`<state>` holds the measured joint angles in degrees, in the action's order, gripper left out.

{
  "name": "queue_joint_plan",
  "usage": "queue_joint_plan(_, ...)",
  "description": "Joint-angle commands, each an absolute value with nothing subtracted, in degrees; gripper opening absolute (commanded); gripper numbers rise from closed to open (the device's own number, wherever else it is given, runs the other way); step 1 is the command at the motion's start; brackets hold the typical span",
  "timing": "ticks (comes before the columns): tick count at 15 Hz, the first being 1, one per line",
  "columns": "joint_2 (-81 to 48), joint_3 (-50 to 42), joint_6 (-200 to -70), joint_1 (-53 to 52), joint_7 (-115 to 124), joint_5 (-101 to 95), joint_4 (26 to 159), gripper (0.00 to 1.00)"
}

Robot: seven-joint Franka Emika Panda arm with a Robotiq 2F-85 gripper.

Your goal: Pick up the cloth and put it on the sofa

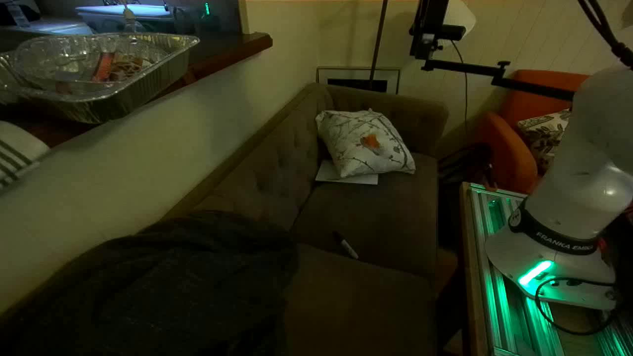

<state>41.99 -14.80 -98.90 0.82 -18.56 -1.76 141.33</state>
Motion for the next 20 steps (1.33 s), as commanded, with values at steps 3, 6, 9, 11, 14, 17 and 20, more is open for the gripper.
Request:
queue_joint_plan(3, 41.77, -14.06, -98.79, 1.79, -19.08, -1.22, 141.21, 1.0)
queue_joint_plan(6, 40.81, -14.07, -99.23, 0.8, -20.36, -0.99, 141.52, 1.0)
queue_joint_plan(9, 37.77, -13.17, -108.34, -3.49, -22.03, 3.97, 143.54, 1.0)
queue_joint_plan(11, 34.28, -11.93, -115.66, -7.59, -24.44, 9.06, 144.05, 1.0)
queue_joint_plan(14, 26.42, -10.27, -128.78, -13.75, -30.23, 15.34, 143.42, 1.0)
queue_joint_plan(17, 16.75, -9.38, -137.8, -18.43, -35.82, 20.88, 141.33, 1.0)
queue_joint_plan(20, 9.25, -5.63, -140.78, -19.57, -37.67, 23.39, 139.87, 1.0)
